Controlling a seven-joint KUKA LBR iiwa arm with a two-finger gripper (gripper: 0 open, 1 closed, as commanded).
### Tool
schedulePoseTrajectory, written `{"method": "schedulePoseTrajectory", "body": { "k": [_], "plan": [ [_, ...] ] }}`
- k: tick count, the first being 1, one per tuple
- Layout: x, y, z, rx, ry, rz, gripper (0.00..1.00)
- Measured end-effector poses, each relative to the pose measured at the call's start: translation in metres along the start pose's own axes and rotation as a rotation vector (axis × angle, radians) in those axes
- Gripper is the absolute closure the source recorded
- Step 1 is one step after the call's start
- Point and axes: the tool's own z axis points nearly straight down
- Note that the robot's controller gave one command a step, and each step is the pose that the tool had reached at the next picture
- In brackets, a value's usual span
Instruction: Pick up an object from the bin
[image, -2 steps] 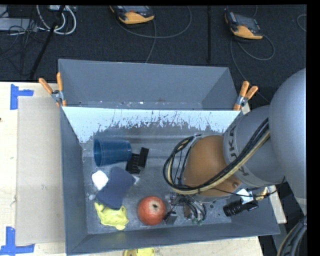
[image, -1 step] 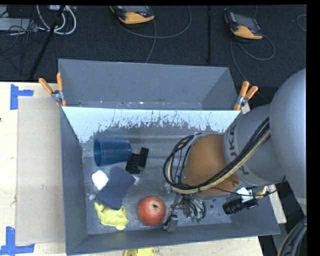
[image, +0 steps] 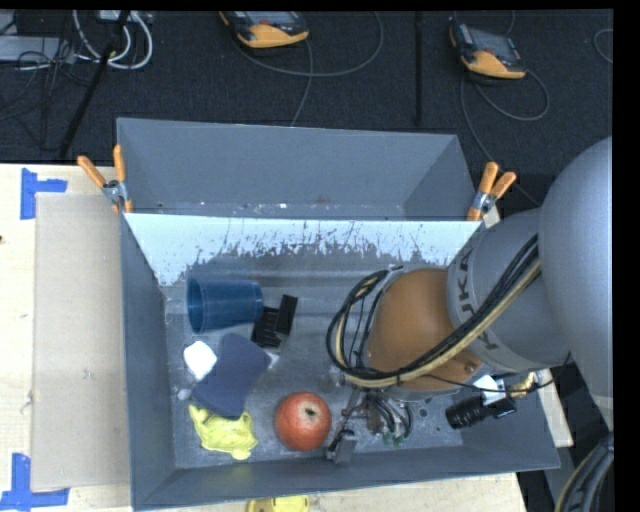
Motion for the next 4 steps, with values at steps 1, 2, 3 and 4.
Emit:
{"method": "schedulePoseTrajectory", "body": {
  "k": [1,2,3,4],
  "plan": [
    [-0.002,0.011,-0.007,0.004,0.010,0.090,0.00],
    [-0.005,0.038,-0.046,0.004,0.016,0.114,0.00],
    [0.000,0.051,-0.018,0.001,0.017,0.428,1.00],
    [0.000,0.052,-0.018,0.001,0.017,0.428,1.00]
  ]
}}
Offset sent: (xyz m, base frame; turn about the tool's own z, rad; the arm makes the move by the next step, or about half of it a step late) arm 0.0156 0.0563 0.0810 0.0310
